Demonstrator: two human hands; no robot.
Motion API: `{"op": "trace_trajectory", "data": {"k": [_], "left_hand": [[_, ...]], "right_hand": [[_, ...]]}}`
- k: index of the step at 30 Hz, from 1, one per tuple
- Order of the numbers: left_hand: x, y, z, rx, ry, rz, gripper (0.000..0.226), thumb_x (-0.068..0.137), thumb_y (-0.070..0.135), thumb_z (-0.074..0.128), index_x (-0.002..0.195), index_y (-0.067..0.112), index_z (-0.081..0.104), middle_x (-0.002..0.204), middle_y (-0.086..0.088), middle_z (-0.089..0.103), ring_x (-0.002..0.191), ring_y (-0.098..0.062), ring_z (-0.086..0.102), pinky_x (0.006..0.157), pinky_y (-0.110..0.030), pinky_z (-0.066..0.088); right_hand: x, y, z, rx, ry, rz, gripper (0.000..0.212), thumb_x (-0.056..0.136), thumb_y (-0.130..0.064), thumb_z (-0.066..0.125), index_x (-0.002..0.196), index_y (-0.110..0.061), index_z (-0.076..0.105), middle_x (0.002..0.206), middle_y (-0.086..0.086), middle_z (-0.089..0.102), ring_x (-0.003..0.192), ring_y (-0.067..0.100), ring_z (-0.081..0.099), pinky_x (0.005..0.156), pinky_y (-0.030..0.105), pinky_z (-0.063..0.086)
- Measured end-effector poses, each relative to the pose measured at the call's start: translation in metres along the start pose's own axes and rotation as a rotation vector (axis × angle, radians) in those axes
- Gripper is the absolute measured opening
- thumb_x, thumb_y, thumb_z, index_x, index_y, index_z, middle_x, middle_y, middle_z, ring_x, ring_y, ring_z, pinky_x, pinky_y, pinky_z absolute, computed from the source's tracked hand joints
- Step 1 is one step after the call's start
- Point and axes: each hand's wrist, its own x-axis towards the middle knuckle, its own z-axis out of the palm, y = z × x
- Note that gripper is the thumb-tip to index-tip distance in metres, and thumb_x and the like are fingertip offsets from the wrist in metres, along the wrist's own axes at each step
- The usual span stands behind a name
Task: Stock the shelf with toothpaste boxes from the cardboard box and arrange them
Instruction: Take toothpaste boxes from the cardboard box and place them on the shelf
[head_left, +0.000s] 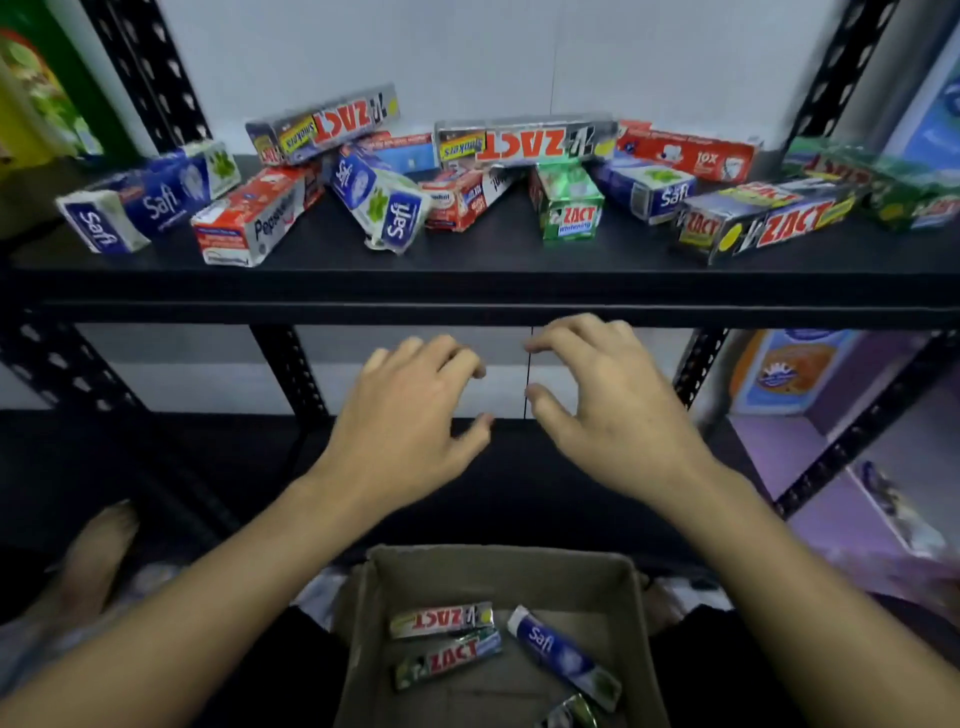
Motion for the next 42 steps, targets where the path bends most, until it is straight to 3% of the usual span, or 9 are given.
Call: {"op": "trace_trajectory", "data": {"k": [7,12,17,24,30,37,42], "left_hand": [[-0.053,0.004,0.093,-0.049,-0.245,-0.052,0.038,0.085,0.047,0.059,0.114,0.023,0.060,0.112,0.005,0.060,0.102,-0.020,0.056,0.085,-0.039,0.043],[-0.100,0.006,0.163,-0.080,-0.530,-0.130,0.039,0.086,0.044,0.058,0.118,0.022,0.057,0.115,0.002,0.057,0.105,-0.023,0.055,0.085,-0.039,0.042],[-0.161,0.005,0.227,-0.139,-0.774,-0.231,0.041,0.089,0.048,0.056,0.119,0.020,0.054,0.123,-0.002,0.058,0.110,-0.027,0.058,0.086,-0.037,0.044],[-0.240,-0.002,0.299,-0.314,-1.044,-0.459,0.053,0.085,0.044,0.067,0.130,0.019,0.054,0.135,-0.005,0.053,0.121,-0.027,0.053,0.097,-0.037,0.047],[-0.272,-0.005,0.340,-0.301,-1.029,-0.643,0.066,0.082,0.041,0.072,0.136,0.015,0.047,0.139,-0.009,0.049,0.127,-0.029,0.044,0.101,-0.041,0.045],[-0.280,0.003,0.366,-0.278,-0.988,-0.690,0.076,0.081,0.037,0.072,0.144,0.016,0.036,0.153,-0.008,0.031,0.137,-0.030,0.031,0.106,-0.045,0.039],[-0.279,-0.001,0.378,-0.284,-0.928,-0.803,0.065,0.078,0.026,0.073,0.134,0.016,0.043,0.136,-0.008,0.045,0.127,-0.029,0.039,0.100,-0.043,0.041]], "right_hand": [[-0.061,0.024,0.092,0.025,-0.284,0.072,0.042,0.088,-0.032,0.062,0.128,-0.021,0.059,0.126,-0.002,0.057,0.112,0.022,0.050,0.095,0.040,0.046],[-0.110,0.049,0.151,-0.030,-0.600,0.146,0.045,0.088,-0.033,0.059,0.132,-0.021,0.055,0.129,0.001,0.055,0.112,0.028,0.050,0.090,0.039,0.046],[-0.158,0.070,0.201,-0.032,-0.897,0.226,0.042,0.088,-0.042,0.053,0.122,-0.017,0.059,0.120,0.008,0.059,0.107,0.033,0.057,0.085,0.040,0.050],[-0.208,0.098,0.258,0.106,-1.076,0.374,0.050,0.084,-0.043,0.062,0.128,-0.019,0.055,0.119,0.008,0.063,0.100,0.027,0.062,0.083,0.038,0.053],[-0.233,0.107,0.286,0.182,-1.107,0.616,0.055,0.089,-0.032,0.067,0.138,-0.013,0.050,0.130,0.010,0.059,0.108,0.025,0.062,0.086,0.033,0.052],[-0.261,0.115,0.306,0.145,-1.196,0.680,0.057,0.090,-0.026,0.064,0.142,-0.013,0.046,0.141,0.018,0.048,0.122,0.035,0.052,0.100,0.037,0.046],[-0.273,0.124,0.320,0.123,-1.141,0.764,0.062,0.087,-0.019,0.065,0.143,-0.009,0.041,0.140,0.019,0.043,0.122,0.036,0.050,0.098,0.038,0.043]]}}
